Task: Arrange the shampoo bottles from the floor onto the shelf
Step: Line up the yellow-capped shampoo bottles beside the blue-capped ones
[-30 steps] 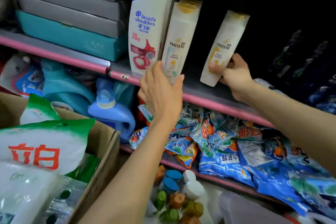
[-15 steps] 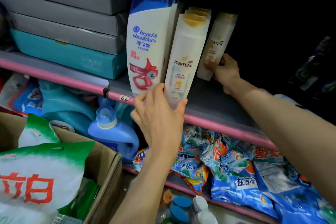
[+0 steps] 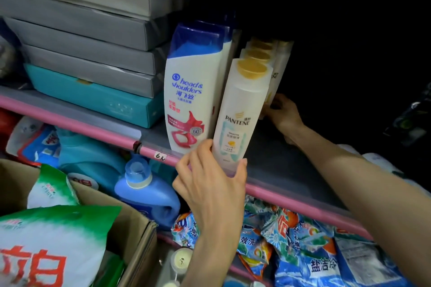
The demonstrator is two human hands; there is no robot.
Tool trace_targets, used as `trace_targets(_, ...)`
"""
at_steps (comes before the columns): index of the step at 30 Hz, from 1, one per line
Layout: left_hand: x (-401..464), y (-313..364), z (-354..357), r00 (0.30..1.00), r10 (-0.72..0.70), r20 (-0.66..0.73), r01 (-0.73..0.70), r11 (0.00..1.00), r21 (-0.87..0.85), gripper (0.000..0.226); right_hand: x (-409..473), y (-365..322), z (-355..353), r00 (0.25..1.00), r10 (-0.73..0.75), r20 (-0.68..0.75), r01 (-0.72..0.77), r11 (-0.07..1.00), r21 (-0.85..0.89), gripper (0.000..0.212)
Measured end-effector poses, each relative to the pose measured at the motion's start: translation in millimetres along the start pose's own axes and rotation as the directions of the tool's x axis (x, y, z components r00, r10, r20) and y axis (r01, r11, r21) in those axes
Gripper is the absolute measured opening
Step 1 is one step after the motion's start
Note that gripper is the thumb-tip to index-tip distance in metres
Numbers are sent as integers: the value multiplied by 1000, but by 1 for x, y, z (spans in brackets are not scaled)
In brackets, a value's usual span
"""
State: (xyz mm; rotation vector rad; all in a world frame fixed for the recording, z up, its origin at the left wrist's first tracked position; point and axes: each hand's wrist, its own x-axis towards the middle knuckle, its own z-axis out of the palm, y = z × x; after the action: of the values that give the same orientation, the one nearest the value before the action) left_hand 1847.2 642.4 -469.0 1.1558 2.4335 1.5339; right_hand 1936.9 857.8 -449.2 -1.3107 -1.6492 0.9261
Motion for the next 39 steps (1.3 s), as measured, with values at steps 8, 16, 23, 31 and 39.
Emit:
trace_targets(8,3,2,-1,999,-19,31,19,1000,21,58,6,-4,-1,992,-12,127,20,998,-56,52)
trace_targets(16,2,0,-4,999,9,44,-12,998,62,61,16,-5,5,985,1,174,27,987,-156,58)
trace_targets(23,2,-1,-3,999,22,45,-24,998,54,61,25,-5,7,973,53,223,6,966,-257,60)
trace_targets(31,3,-3,-4,999,32,43,-35,998,56,62,28,-9,6,959,94,269,-11,956,-295,63)
trace_targets(39,-3,14,-15,1000,0,-25,-3,994,-109,64,-23,-36,-48,980,108,168,8,819,-574,68)
